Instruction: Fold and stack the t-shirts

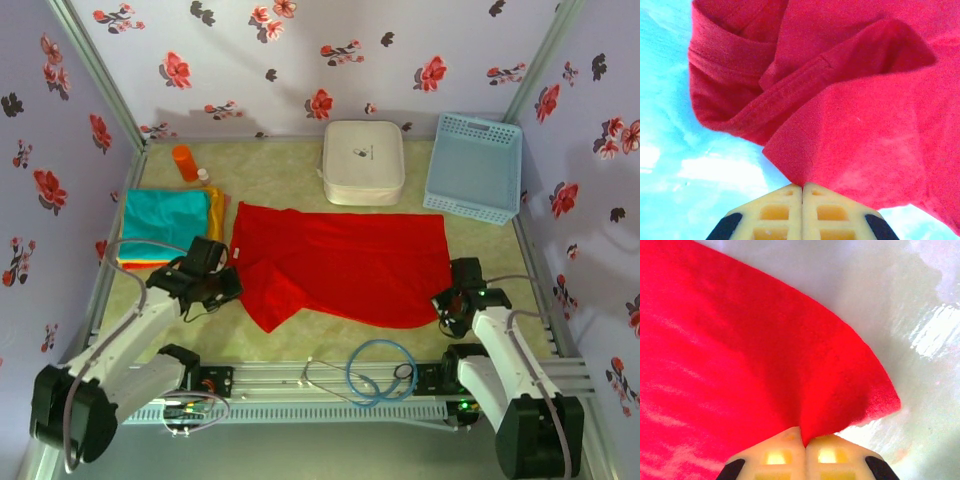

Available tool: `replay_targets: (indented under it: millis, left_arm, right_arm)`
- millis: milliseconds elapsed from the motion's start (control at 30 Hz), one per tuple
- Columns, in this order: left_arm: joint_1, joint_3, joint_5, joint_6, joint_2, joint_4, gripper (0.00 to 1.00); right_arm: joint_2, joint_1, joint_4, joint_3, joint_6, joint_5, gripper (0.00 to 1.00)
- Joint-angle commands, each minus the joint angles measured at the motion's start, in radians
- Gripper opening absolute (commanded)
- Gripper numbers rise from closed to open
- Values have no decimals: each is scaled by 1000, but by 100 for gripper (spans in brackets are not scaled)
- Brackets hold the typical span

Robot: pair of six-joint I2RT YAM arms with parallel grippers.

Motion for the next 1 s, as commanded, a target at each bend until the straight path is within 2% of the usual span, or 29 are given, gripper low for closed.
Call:
replay_targets:
  millis: [0, 267, 467, 600, 733, 967]
  left_arm:
    - [6, 48, -10, -14, -70, -149, 0]
    - [6, 68, 37, -20, -115, -209, 0]
    - [7, 184, 29, -14, -121, -262, 0]
    - [9, 321, 17, 14, -43, -267, 0]
    - [12, 432, -24, 51, 47, -271, 0]
    - [58, 534, -37, 113, 175, -241, 0]
  right_arm:
    - [-25, -13, -64, 40, -4, -35, 1]
    - [-18, -25, -76, 75, -4, -60, 0]
    - [3, -41, -84, 111, 13, -110, 1]
    - [46, -49, -88, 172, -2, -94, 1]
    - [162, -61, -54, 218, -45, -122, 2]
    - [323, -75, 24, 262, -79, -127, 0]
